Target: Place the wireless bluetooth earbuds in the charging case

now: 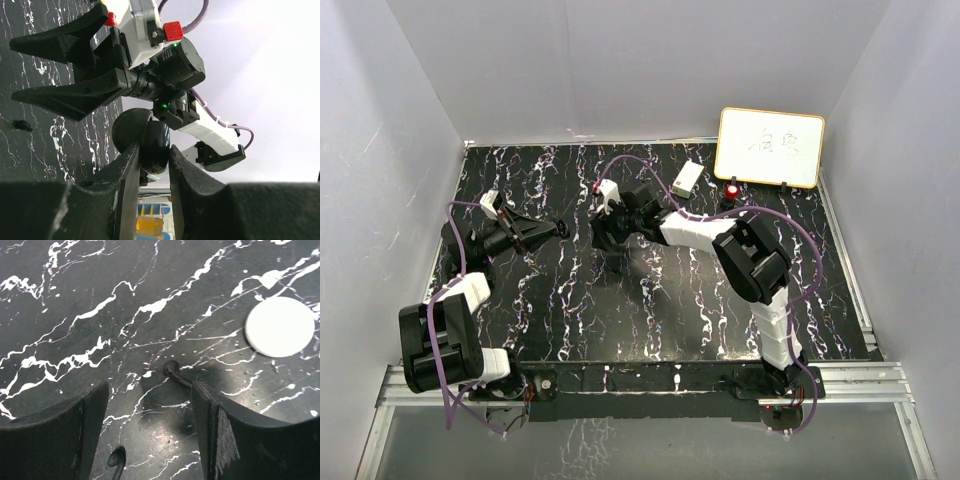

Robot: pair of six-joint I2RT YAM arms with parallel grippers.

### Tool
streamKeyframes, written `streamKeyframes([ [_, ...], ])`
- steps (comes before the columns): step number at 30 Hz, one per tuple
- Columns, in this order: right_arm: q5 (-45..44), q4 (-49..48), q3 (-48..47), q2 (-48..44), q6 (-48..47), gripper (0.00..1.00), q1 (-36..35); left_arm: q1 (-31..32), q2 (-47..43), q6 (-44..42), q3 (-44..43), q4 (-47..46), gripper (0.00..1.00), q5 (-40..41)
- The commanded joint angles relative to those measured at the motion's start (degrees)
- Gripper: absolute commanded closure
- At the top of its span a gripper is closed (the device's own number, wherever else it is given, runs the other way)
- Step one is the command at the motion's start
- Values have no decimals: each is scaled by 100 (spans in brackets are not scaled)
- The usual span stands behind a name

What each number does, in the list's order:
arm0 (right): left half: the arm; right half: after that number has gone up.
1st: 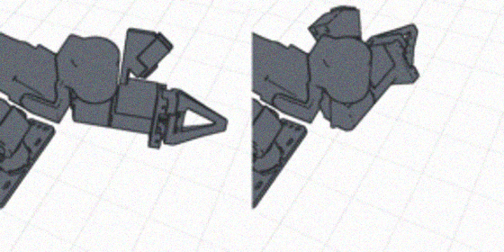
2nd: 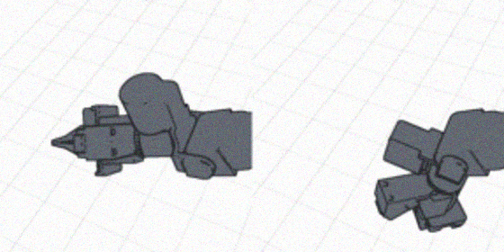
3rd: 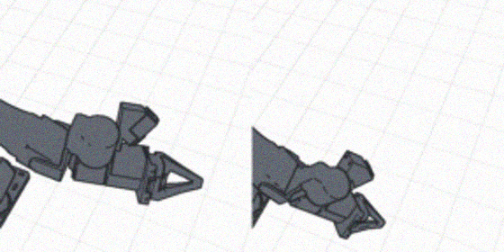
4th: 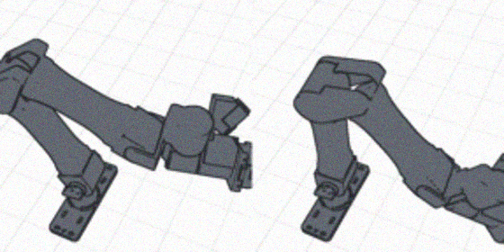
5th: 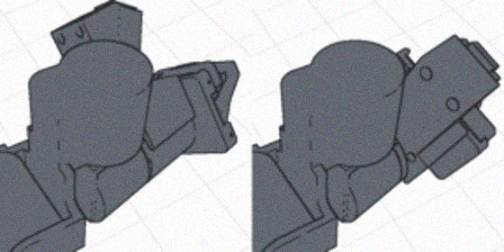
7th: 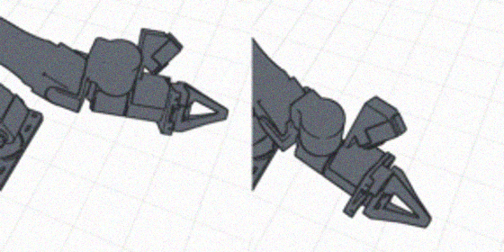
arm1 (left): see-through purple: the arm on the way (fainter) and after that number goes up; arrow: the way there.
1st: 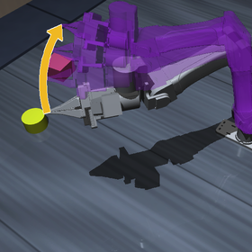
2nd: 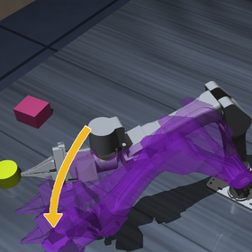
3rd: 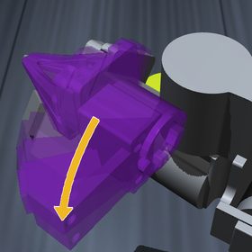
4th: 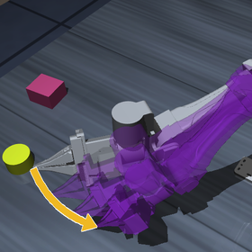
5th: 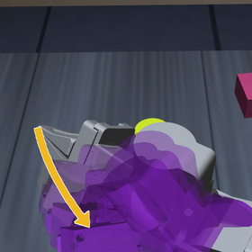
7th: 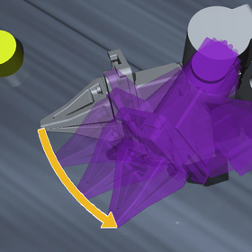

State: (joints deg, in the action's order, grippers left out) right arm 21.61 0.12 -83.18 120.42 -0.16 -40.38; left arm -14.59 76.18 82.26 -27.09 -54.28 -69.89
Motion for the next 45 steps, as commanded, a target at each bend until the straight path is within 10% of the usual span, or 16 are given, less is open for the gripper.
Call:
streamKeyframes([
  [1,557,-301,-305,172,-199,35,8,-53,-94,104,45,-324,100,-113],
  [18,685,-425,-400,570,-233,35,48,-57,-126,124,67,-323,100,-88],
  [45,102,-745,1907,-1482,1008,35,-22,-53,-338,-200,-3,188,100,-70],
])
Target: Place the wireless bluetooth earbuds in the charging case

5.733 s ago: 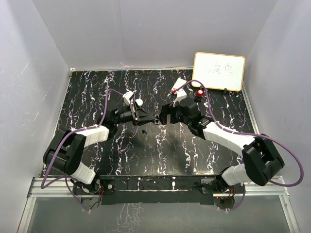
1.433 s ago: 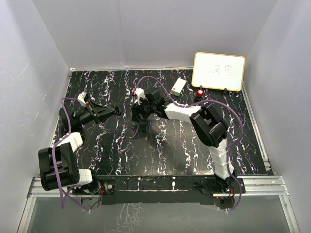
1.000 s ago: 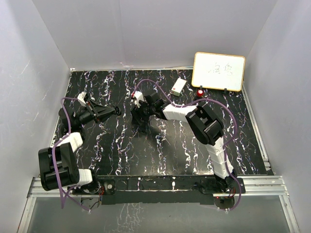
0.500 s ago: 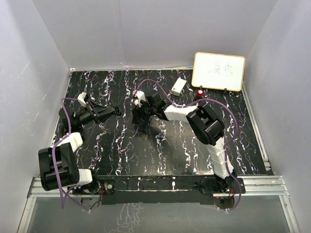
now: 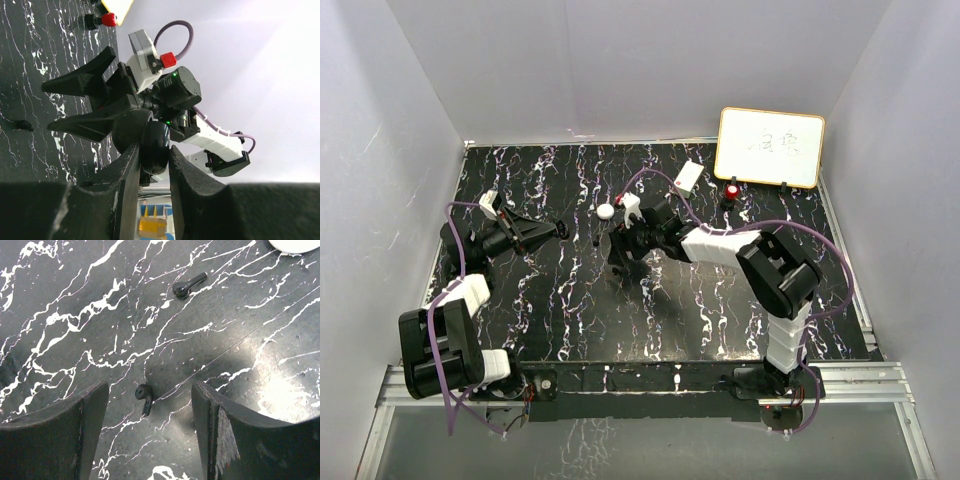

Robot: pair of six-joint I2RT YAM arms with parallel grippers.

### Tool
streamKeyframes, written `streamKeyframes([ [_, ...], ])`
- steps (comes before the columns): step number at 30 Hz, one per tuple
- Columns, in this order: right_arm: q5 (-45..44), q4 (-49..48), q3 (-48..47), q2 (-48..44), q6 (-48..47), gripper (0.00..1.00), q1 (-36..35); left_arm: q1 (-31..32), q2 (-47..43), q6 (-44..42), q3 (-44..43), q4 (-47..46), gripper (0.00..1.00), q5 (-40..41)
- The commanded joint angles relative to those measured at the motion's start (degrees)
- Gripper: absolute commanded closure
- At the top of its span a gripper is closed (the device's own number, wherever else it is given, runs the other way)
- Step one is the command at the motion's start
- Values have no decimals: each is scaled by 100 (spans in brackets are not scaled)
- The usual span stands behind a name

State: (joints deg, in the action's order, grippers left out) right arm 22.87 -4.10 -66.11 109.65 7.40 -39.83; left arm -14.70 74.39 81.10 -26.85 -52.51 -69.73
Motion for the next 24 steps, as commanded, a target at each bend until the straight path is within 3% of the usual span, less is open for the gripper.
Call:
streamKeyframes([
  [1,-34,-342,251,-442,296,35,-112,-43,-155,-85,-23,5,100,-89],
  [24,-711,-381,585,-497,490,37,-408,22,-92,-90,40,23,100,-54],
])
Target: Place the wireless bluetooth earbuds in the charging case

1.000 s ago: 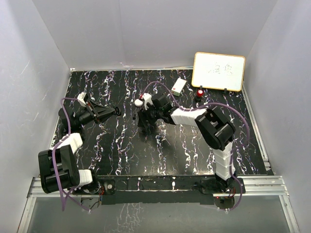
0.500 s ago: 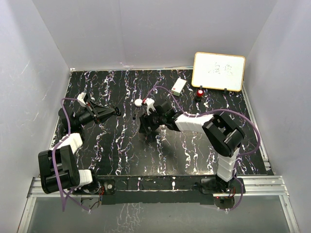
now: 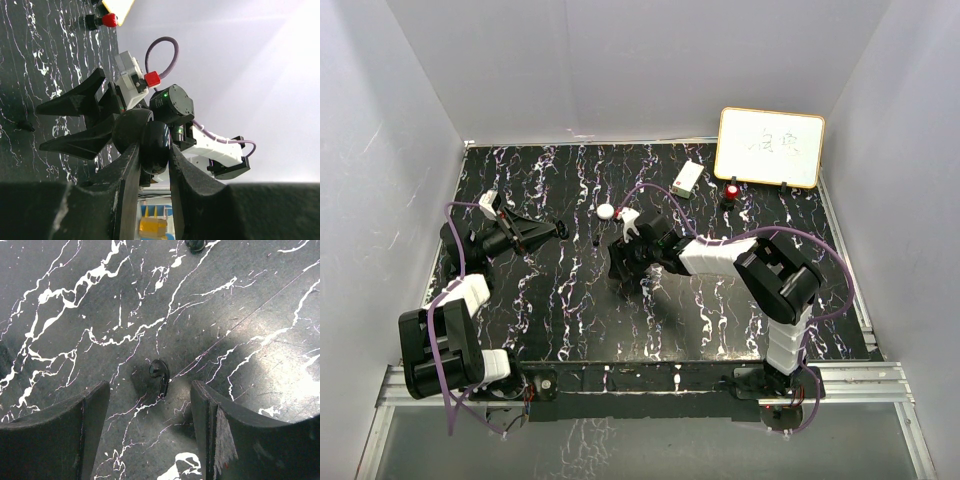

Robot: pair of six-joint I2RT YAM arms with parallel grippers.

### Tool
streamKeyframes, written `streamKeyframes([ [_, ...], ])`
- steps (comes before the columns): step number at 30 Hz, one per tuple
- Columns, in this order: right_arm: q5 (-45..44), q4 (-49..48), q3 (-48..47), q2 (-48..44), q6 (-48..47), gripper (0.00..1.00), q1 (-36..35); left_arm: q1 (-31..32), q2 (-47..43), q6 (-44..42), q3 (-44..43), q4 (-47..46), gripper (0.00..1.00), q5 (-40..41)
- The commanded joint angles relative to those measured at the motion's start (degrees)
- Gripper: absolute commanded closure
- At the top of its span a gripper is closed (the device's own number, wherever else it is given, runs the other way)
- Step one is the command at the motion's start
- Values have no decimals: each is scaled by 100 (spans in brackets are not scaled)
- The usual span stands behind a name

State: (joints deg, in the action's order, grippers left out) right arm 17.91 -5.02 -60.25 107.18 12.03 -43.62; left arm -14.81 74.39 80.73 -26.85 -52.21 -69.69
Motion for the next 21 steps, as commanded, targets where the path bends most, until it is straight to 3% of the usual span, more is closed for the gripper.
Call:
streamKeyframes([
  [1,-258,-289,4,-254,35,37,-30,44,-82,-63,47,2,100,-47],
  [16,-758,-182,27,-270,30,37,-217,377,102,-258,40,130,100,176],
  [21,-1079,-57,-85,-157,-16,45,-414,400,105,-252,40,121,100,190],
])
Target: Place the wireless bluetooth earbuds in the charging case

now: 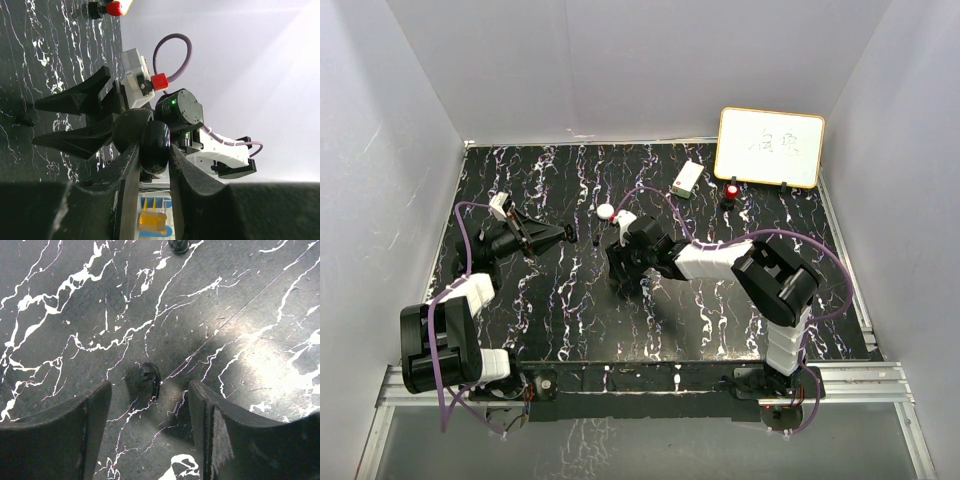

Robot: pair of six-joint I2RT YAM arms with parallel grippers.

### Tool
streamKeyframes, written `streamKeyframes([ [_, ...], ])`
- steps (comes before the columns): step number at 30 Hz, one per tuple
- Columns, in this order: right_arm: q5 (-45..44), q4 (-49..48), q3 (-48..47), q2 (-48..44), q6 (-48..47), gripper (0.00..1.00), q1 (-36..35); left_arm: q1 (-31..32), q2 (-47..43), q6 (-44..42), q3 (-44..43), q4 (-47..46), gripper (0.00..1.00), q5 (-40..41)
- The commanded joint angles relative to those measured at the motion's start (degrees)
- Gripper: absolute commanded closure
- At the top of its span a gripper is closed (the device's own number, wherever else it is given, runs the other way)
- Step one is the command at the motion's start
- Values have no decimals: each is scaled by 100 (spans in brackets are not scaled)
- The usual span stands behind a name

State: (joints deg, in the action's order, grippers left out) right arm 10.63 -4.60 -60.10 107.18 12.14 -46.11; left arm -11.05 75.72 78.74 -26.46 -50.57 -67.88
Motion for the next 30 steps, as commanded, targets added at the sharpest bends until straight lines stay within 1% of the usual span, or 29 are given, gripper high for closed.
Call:
streamKeyframes([
  [1,-427,-82,-113,-142,-42,47,-201,24,-28,-53,3,-35,100,11],
  [6,-797,21,-168,-71,-76,53,-359,24,-49,-49,-34,-15,100,30],
  [18,-1736,100,-325,342,-253,61,-616,16,4,114,-222,-145,100,80],
  [30,-2128,139,-319,428,-323,70,-733,11,98,178,-334,-224,100,77],
])
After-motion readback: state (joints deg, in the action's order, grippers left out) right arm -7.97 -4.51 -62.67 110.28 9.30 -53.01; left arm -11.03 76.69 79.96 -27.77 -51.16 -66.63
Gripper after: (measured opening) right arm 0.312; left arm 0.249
